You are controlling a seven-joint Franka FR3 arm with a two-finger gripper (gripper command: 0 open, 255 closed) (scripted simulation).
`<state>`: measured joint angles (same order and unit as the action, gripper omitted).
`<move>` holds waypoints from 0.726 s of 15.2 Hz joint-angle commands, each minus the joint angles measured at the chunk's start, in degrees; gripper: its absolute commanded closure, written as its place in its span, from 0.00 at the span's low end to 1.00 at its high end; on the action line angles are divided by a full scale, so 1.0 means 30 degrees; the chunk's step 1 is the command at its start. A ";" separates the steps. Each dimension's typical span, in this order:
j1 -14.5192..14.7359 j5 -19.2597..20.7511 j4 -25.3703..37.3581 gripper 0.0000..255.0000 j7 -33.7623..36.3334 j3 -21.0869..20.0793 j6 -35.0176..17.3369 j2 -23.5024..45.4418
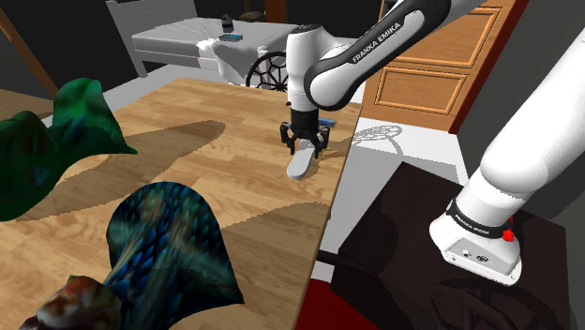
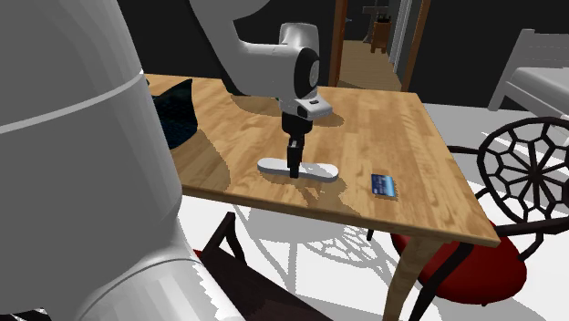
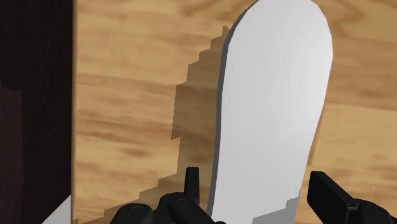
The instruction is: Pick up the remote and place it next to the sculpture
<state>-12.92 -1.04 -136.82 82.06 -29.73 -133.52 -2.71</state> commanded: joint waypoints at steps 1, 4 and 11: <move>0.0001 0.0000 0.0002 1.00 -0.0001 -0.0001 0.0000 -0.0001; 0.0001 0.0000 0.0002 1.00 0.0000 -0.0001 0.0000 -0.0001; 0.0035 -0.0572 0.0513 1.00 -0.0441 0.0092 0.1343 -0.0944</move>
<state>-12.83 -2.33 -135.55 81.09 -29.54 -130.42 -4.82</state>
